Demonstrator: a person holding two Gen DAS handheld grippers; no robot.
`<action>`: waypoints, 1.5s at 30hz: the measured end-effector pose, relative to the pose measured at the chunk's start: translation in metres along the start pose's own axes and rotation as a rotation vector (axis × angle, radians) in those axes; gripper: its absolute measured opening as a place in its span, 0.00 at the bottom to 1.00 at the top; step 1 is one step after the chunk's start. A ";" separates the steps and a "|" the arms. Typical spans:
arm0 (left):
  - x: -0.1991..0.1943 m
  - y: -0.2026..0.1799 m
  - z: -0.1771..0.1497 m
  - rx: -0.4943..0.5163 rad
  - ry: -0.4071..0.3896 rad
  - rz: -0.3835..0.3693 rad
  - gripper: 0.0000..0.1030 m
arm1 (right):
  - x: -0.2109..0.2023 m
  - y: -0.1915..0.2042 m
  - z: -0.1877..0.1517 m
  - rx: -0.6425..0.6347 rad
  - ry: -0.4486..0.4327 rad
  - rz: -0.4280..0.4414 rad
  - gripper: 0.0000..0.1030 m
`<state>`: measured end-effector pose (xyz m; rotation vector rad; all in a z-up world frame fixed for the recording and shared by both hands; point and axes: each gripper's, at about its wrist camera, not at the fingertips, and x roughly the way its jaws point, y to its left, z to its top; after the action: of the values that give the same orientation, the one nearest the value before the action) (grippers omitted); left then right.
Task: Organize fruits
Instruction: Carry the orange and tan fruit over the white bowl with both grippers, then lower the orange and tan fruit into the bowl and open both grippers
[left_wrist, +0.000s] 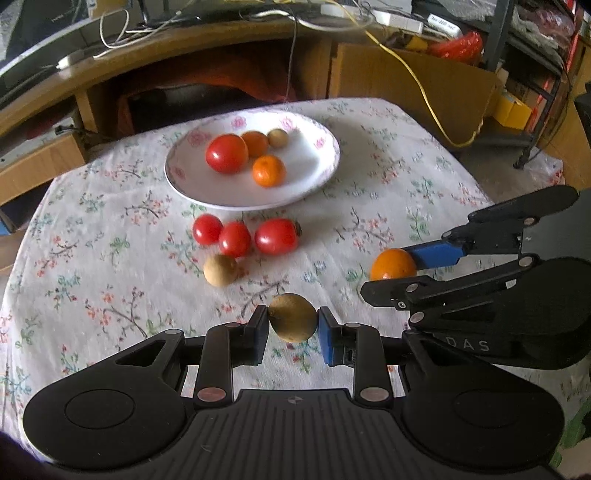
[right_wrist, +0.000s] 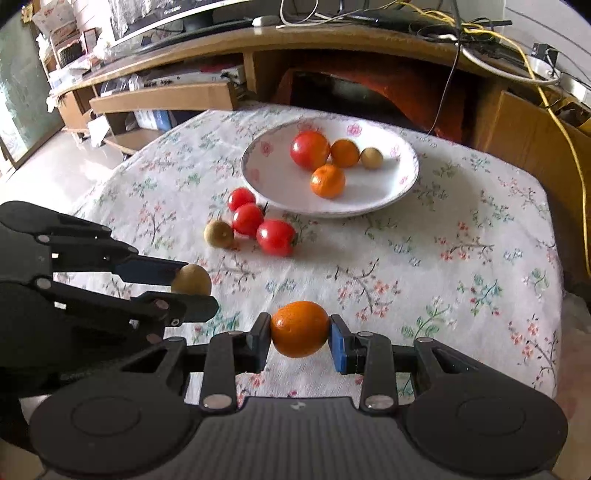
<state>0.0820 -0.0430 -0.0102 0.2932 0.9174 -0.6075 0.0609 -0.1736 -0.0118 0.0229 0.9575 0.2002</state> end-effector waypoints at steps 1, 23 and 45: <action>0.000 0.000 0.002 0.001 -0.004 0.003 0.35 | 0.000 -0.001 0.002 0.002 -0.004 -0.003 0.34; 0.021 0.025 0.074 -0.047 -0.091 0.074 0.33 | 0.024 -0.036 0.074 0.075 -0.098 -0.049 0.34; 0.058 0.040 0.088 -0.087 -0.046 0.123 0.33 | 0.066 -0.050 0.093 0.069 -0.085 -0.040 0.35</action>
<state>0.1899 -0.0747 -0.0059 0.2541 0.8724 -0.4578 0.1811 -0.2045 -0.0170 0.0752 0.8788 0.1278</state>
